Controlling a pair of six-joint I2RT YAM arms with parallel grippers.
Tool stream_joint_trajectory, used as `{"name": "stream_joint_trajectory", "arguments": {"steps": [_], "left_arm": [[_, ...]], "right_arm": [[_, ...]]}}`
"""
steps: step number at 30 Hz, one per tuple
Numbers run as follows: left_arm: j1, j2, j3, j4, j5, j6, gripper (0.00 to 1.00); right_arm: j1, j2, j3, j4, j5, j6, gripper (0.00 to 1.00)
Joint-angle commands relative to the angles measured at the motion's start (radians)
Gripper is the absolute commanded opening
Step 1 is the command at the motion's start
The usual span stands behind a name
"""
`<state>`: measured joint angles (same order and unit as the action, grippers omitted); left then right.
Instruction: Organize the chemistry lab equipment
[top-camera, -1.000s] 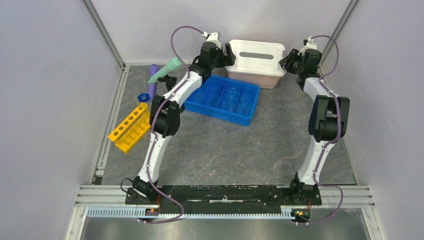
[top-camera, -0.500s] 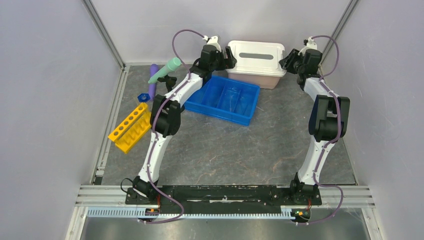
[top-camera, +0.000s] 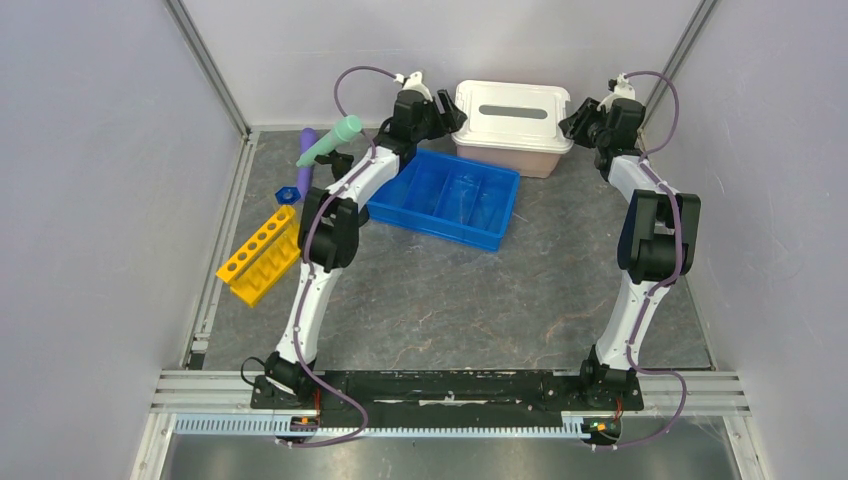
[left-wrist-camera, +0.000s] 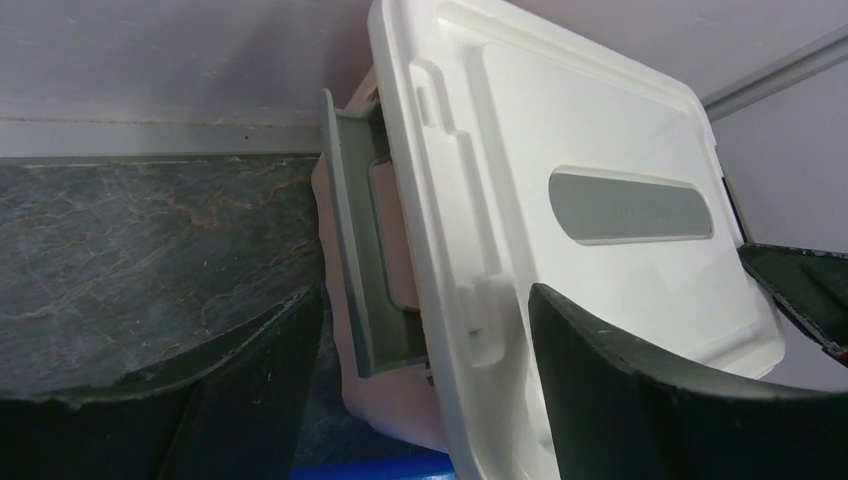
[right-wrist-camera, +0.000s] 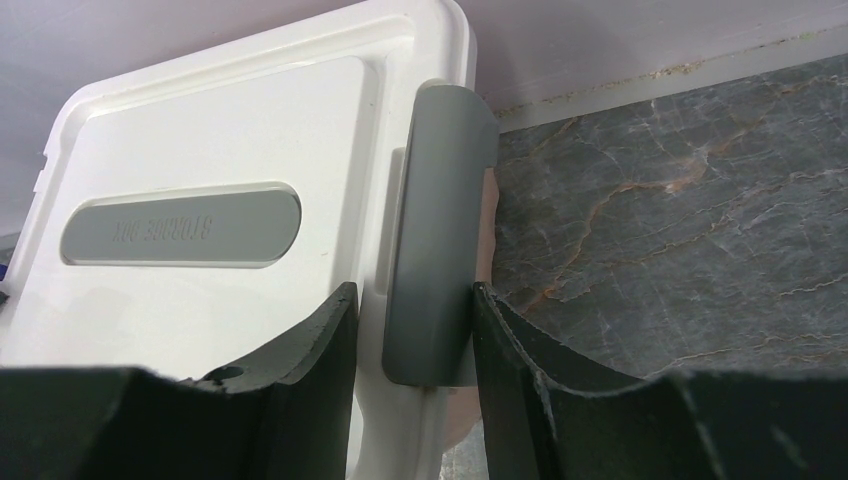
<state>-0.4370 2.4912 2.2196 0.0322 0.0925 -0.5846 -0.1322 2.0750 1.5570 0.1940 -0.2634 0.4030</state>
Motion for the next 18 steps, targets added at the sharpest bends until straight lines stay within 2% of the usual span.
{"name": "stream_joint_trajectory", "arguments": {"steps": [1,10,14,18], "left_arm": [[0.004,0.027,0.0,0.055,0.042,-0.058,0.81],[0.004,0.051,-0.003,0.103,0.064,-0.069,0.82],[0.002,0.063,0.0,0.15,0.097,-0.09,0.75],[-0.009,0.056,0.0,0.156,0.098,-0.048,0.66]], "right_arm": [[-0.022,0.039,-0.029,-0.075,0.031,-0.021,0.42],[-0.023,0.042,-0.034,-0.066,0.018,-0.008,0.42],[-0.022,0.04,-0.044,-0.053,-0.005,0.004,0.42],[-0.02,0.032,-0.08,-0.015,-0.04,0.044,0.42]]}}
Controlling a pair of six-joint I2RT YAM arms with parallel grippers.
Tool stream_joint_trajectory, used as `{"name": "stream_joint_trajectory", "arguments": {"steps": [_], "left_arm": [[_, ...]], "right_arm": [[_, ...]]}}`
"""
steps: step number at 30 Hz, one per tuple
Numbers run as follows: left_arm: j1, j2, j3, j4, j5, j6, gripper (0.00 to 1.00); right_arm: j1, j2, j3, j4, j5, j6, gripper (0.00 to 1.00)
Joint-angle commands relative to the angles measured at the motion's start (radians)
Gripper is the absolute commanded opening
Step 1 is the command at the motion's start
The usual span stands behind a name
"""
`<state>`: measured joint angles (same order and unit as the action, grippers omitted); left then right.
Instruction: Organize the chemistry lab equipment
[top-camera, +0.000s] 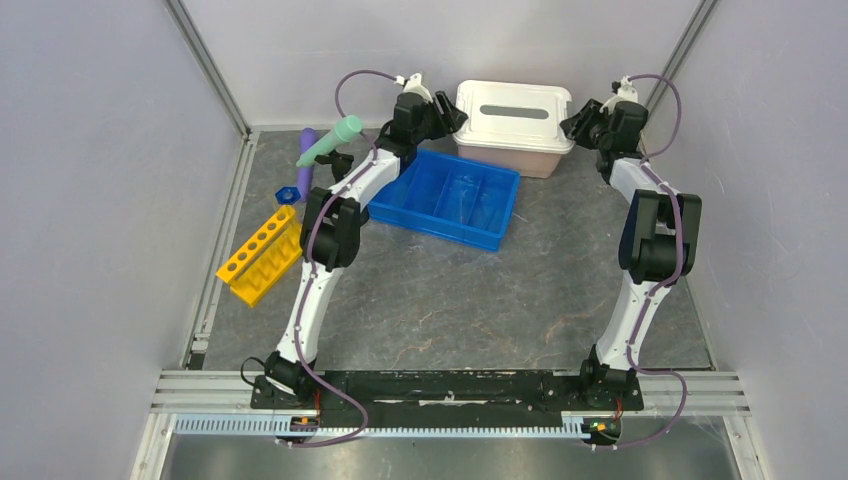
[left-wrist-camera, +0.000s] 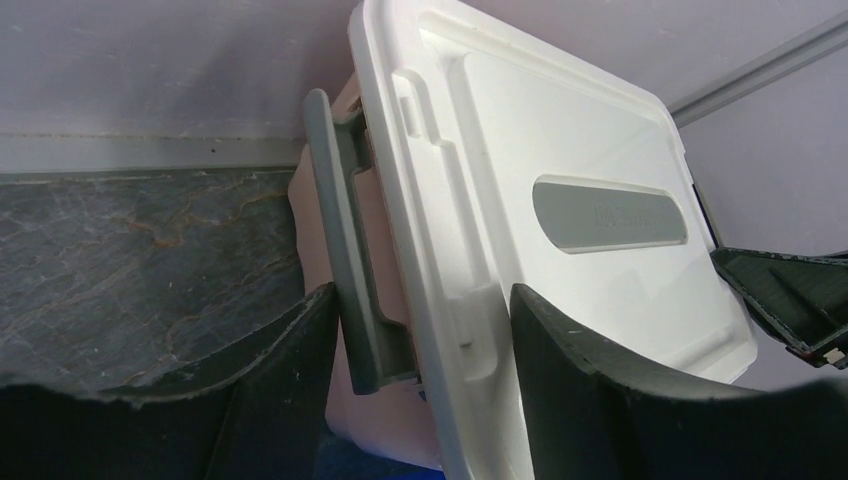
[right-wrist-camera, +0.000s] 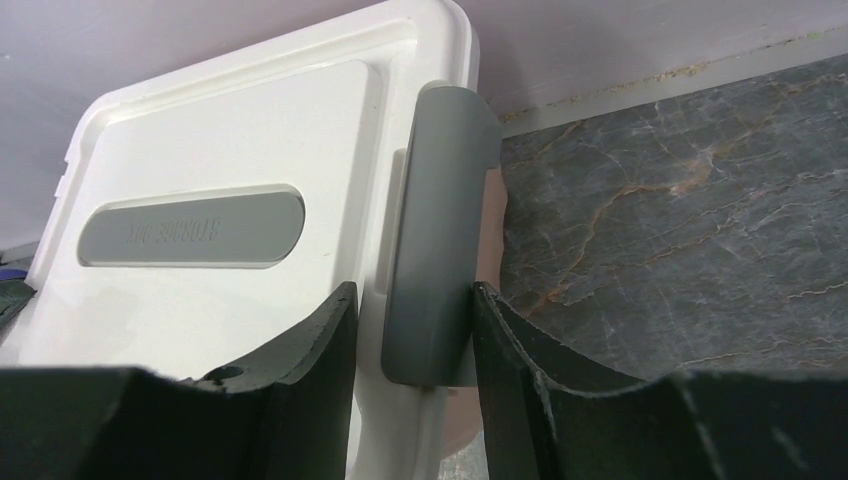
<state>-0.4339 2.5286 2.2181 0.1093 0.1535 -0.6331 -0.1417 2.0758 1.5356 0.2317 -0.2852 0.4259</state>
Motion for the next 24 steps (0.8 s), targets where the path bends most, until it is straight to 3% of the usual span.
{"name": "stream_joint_trajectory", "arguments": {"steps": [1,9,16,24], "left_arm": [[-0.017,0.015,0.003,0.073,0.033,0.02,0.64],[-0.052,0.003,0.038,0.005,0.001,0.146,0.61],[-0.057,0.016,0.04,0.009,0.032,0.137,0.71],[-0.07,0.021,0.05,-0.01,0.024,0.195,0.62]], "right_arm": [[-0.011,0.028,-0.068,-0.042,-0.026,0.033,0.42],[-0.002,0.023,-0.091,0.005,-0.059,0.086,0.41],[0.001,0.02,-0.088,0.005,-0.062,0.086,0.41],[0.005,0.019,-0.088,0.006,-0.068,0.093,0.41]]}}
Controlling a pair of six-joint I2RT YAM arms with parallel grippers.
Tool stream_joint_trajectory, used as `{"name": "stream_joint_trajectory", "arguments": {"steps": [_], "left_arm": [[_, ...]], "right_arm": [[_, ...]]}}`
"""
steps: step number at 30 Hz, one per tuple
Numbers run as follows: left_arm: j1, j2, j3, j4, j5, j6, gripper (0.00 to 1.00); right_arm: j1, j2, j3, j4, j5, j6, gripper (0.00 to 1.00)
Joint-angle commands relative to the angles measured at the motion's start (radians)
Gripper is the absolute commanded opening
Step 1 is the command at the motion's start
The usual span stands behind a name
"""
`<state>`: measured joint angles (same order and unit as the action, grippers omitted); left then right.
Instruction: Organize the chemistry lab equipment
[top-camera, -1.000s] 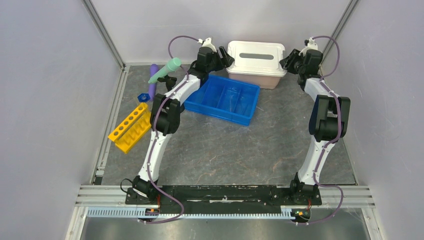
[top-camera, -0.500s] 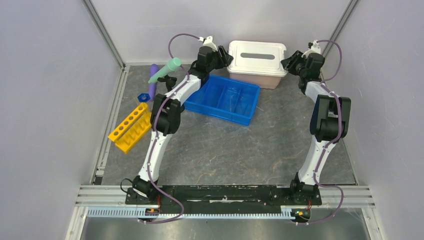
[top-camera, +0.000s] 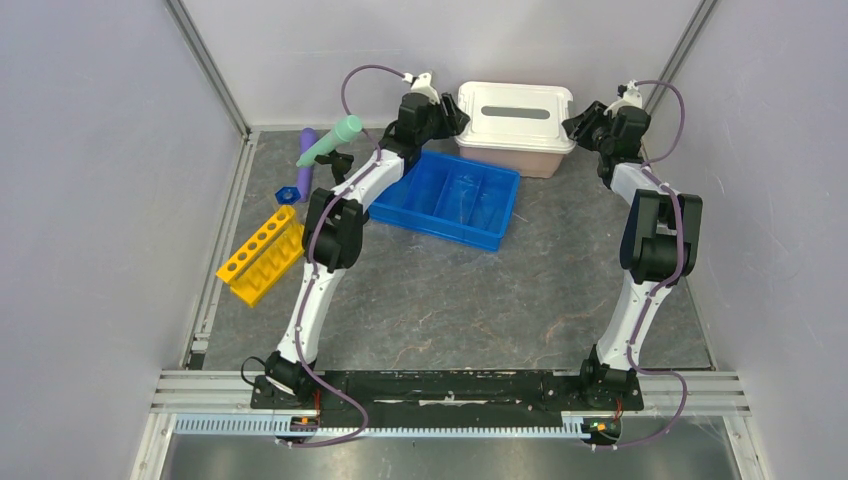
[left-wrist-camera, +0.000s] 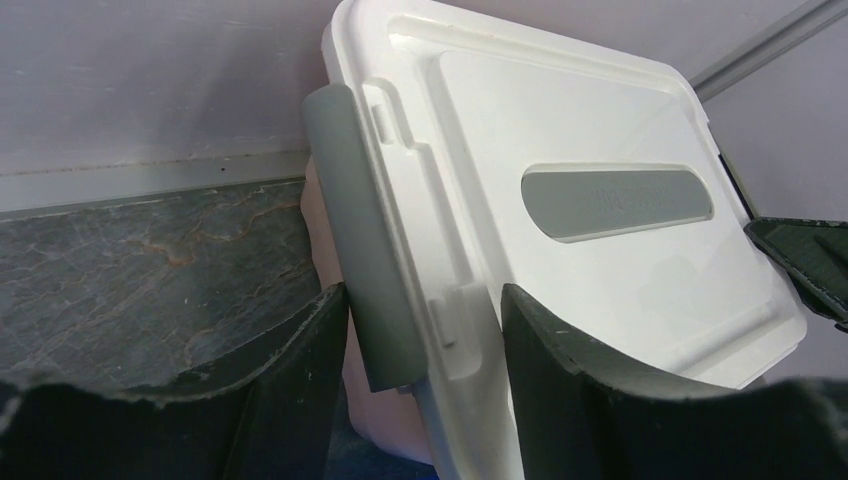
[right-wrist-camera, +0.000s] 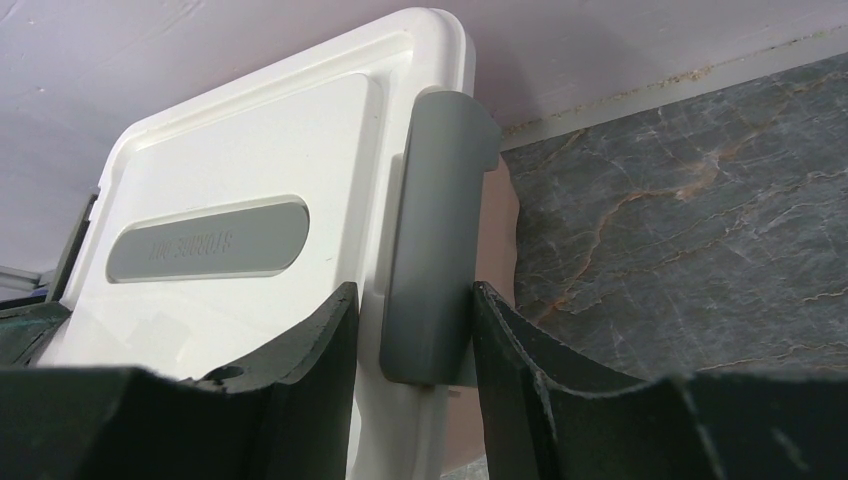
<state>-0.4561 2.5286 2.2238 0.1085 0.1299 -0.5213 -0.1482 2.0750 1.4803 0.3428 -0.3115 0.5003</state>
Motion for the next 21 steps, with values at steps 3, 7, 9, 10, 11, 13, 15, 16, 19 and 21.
{"name": "stream_joint_trajectory", "arguments": {"steps": [3,7,9,10,11,13,15,16,19,21], "left_arm": [[-0.066,0.017,0.066,-0.044,0.029,0.162,0.61],[-0.078,0.012,0.07,-0.051,0.022,0.185,0.61],[-0.079,0.016,0.071,-0.054,0.023,0.185,0.59],[-0.08,0.017,0.071,-0.056,0.025,0.184,0.59],[-0.081,0.018,0.071,-0.058,0.029,0.185,0.58],[-0.083,0.021,0.071,-0.058,0.034,0.189,0.58],[-0.087,0.023,0.071,-0.057,0.044,0.202,0.58],[-0.09,0.025,0.073,-0.056,0.047,0.21,0.58],[-0.098,0.027,0.08,-0.053,0.063,0.238,0.57],[-0.103,0.026,0.083,-0.05,0.072,0.253,0.57]], "right_arm": [[0.018,0.019,-0.031,-0.102,-0.044,0.022,0.41],[0.023,0.021,-0.031,-0.095,-0.048,0.033,0.41],[0.024,0.023,-0.034,-0.09,-0.051,0.038,0.41],[0.025,0.023,-0.034,-0.089,-0.051,0.04,0.41],[0.026,0.022,-0.034,-0.09,-0.051,0.039,0.41],[0.03,0.022,-0.036,-0.089,-0.052,0.039,0.41],[0.035,0.023,-0.038,-0.089,-0.054,0.042,0.41],[0.037,0.023,-0.04,-0.086,-0.054,0.044,0.41],[0.042,0.021,-0.049,-0.071,-0.058,0.061,0.41],[0.046,0.021,-0.054,-0.06,-0.064,0.076,0.41]]}}
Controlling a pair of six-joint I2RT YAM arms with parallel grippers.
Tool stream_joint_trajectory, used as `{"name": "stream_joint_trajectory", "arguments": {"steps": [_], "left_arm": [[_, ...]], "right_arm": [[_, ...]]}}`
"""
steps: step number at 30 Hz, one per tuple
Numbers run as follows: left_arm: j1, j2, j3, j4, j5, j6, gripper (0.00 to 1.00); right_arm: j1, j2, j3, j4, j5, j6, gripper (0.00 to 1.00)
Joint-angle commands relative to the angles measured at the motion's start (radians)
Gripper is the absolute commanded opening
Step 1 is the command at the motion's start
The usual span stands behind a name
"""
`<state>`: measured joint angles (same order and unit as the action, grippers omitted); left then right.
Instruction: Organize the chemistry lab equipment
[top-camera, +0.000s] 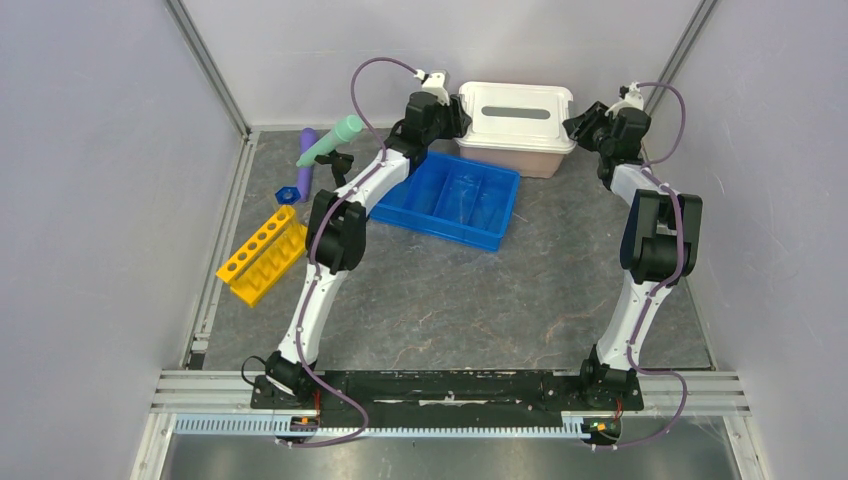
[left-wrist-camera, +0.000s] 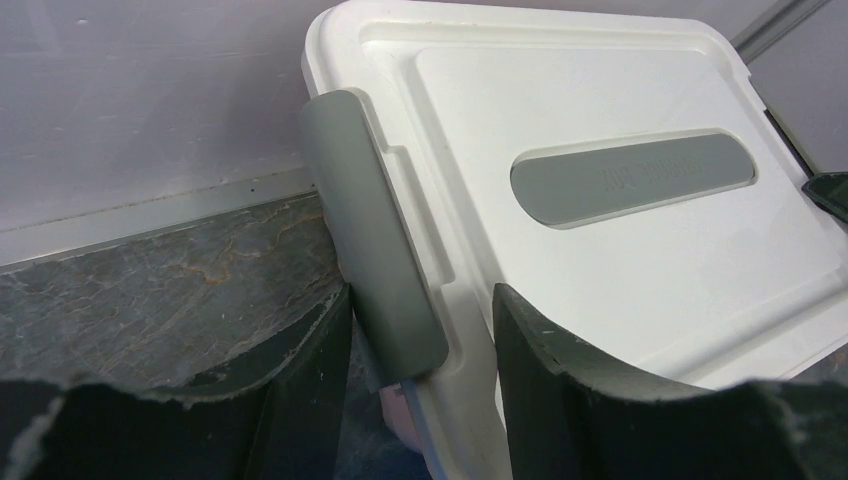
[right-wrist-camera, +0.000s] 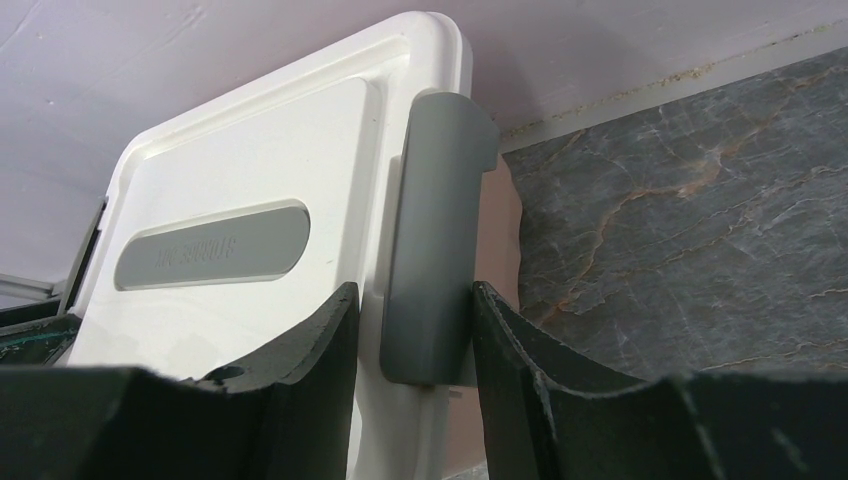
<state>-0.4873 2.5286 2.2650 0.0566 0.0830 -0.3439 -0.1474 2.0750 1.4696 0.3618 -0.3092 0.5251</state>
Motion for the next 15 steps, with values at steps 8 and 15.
{"name": "stream_joint_trajectory", "arguments": {"steps": [8,15], "left_arm": [[-0.089,0.036,0.053,0.005,0.148,0.1,0.55],[-0.091,0.034,0.052,-0.002,0.123,0.101,0.55]], "right_arm": [[0.061,0.025,-0.045,-0.061,-0.068,0.082,0.4],[0.062,0.022,-0.061,-0.049,-0.065,0.099,0.4]]}}
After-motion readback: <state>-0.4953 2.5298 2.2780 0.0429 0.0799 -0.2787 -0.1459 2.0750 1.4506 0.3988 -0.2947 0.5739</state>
